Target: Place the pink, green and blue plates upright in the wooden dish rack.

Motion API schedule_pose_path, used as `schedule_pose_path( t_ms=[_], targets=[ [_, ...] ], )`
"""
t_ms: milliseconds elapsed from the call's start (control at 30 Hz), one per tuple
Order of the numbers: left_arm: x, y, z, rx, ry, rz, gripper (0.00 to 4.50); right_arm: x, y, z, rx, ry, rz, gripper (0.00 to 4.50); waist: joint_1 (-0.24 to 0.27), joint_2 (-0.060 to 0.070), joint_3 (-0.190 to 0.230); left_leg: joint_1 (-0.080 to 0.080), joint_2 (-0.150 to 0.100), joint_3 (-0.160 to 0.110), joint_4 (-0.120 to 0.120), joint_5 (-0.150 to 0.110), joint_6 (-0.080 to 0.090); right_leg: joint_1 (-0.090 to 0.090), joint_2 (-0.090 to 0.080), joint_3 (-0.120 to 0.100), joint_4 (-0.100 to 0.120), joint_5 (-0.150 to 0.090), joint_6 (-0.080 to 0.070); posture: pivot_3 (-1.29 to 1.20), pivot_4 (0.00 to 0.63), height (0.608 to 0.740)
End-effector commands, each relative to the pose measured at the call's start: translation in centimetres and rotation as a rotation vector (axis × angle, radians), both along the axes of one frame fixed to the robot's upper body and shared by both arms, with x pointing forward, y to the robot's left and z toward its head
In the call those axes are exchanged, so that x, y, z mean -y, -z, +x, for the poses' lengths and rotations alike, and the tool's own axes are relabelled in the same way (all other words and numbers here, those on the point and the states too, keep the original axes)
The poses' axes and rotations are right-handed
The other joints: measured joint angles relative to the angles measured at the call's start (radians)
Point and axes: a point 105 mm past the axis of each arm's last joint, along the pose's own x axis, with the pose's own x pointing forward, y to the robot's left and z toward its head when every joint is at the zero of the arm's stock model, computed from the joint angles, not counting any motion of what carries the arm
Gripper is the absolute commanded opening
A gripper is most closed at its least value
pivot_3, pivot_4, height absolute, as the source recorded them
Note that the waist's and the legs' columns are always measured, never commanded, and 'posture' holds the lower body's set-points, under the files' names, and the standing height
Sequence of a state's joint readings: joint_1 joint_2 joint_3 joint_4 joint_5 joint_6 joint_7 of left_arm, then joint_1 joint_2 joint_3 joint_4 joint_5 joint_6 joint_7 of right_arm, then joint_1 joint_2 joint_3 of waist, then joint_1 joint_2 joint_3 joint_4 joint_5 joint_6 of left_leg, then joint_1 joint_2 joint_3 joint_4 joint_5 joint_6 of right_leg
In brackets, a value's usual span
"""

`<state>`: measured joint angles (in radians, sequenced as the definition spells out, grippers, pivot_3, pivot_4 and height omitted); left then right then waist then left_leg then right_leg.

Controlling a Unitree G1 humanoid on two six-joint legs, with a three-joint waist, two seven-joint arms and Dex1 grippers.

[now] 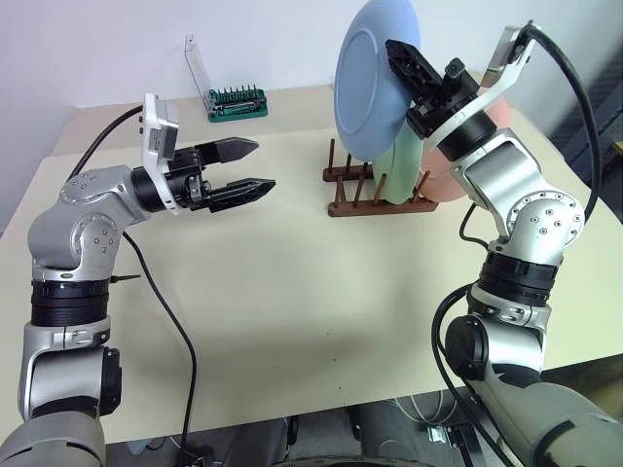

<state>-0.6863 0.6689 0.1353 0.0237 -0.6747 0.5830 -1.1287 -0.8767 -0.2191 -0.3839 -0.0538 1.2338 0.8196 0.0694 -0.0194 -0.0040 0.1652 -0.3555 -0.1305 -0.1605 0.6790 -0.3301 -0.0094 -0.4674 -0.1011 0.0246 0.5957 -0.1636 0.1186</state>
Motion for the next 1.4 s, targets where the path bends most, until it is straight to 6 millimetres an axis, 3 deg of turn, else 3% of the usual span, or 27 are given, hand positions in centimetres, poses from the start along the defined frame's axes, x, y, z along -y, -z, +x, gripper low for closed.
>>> schedule_pose_path(
  t_ms=[33,833,1067,1400],
  targets=[
    [0.2,-1.2,-0.5,0.059,0.006,0.012,4.48,-0.1,-0.2,-0.1,0.027,0.001,-0.006,0.00,0.001,0.000,0.000,0.000,0.000,0.000,0.000,0.000,0.000,0.000,0.000,0.000,0.000,0.000,0.000,0.00,0.150,0.740],
    [0.0,-1.8,-0.8,0.029,-0.002,-0.008,4.48,0.5,3.0,2.1,-0.016,0.057,-0.120,0.00,0.002,0.000,0.000,0.000,0.000,0.001,0.000,0.000,0.000,0.000,0.000,0.000,0.000,0.000,0.000,0.00,0.150,0.740],
    [0.0,-1.8,-0.6,0.032,-0.010,-0.016,4.48,0.5,2.8,2.2,-0.011,0.062,-0.123,0.00,0.002,0.000,0.000,0.000,0.000,0.001,0.000,0.000,0.000,0.000,0.000,0.000,0.000,0.000,0.000,0.00,0.150,0.740],
    [0.1,-1.7,-0.6,0.028,-0.015,-0.032,4.48,0.4,0.3,2.0,0.025,0.050,-0.084,0.00,0.002,0.000,0.000,0.000,0.000,0.001,0.000,0.000,0.000,0.000,0.000,0.000,0.000,0.000,0.000,0.00,0.150,0.740]
  ],
)
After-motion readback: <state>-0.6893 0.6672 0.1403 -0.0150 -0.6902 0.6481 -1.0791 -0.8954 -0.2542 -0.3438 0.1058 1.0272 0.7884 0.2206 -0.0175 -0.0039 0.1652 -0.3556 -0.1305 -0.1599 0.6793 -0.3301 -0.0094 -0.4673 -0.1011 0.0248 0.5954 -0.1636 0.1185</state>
